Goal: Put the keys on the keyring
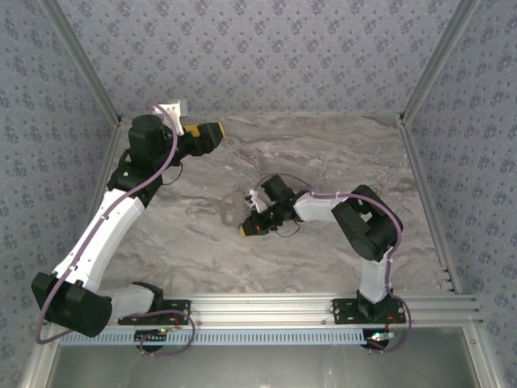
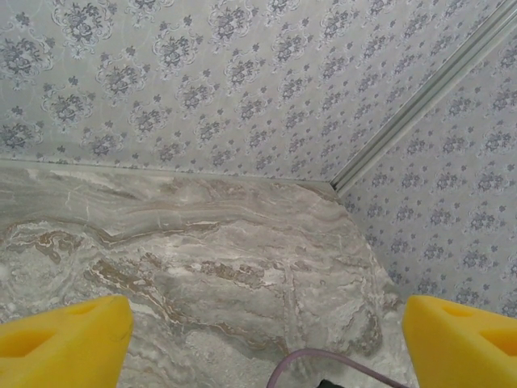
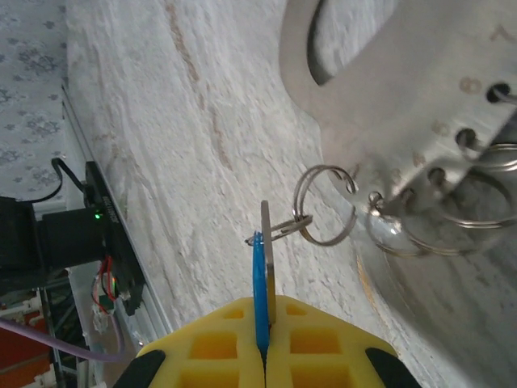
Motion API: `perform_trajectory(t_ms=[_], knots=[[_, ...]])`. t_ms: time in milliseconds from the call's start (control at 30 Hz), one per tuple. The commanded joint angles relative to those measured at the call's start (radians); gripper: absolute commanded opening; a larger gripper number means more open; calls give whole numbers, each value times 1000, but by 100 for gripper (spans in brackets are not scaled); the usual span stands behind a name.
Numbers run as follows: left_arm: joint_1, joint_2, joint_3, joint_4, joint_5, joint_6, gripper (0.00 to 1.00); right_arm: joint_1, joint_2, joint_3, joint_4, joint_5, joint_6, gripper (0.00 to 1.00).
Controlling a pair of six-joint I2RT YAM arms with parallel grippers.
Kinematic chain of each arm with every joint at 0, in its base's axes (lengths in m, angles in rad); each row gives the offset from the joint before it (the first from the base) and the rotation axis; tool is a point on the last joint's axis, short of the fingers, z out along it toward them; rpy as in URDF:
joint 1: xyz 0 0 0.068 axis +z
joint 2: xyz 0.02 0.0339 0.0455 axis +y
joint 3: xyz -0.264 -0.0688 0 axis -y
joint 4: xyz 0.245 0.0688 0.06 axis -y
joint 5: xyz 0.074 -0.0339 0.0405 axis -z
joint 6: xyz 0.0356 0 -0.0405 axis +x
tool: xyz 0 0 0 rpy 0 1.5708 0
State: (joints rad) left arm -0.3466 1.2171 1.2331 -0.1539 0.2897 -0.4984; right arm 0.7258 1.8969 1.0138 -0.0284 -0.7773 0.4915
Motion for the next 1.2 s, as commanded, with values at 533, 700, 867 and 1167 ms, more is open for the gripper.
perform_trajectory(t_ms=[533,700,867,1167], knots=[[27,-93,-52,-13,-32,37,87,-9,-490,-203,-163,137,49,74],[26,-163,-119,-14,-210,81,90,-159,-660,-81,-401,244,-58,100],[27,-271,-315,125,-460,191,98,-314,-740,8,-495,481,-127,100],[42,-355,-686,286,-743,466,98,-549,-866,-298,-132,999,-192,100]])
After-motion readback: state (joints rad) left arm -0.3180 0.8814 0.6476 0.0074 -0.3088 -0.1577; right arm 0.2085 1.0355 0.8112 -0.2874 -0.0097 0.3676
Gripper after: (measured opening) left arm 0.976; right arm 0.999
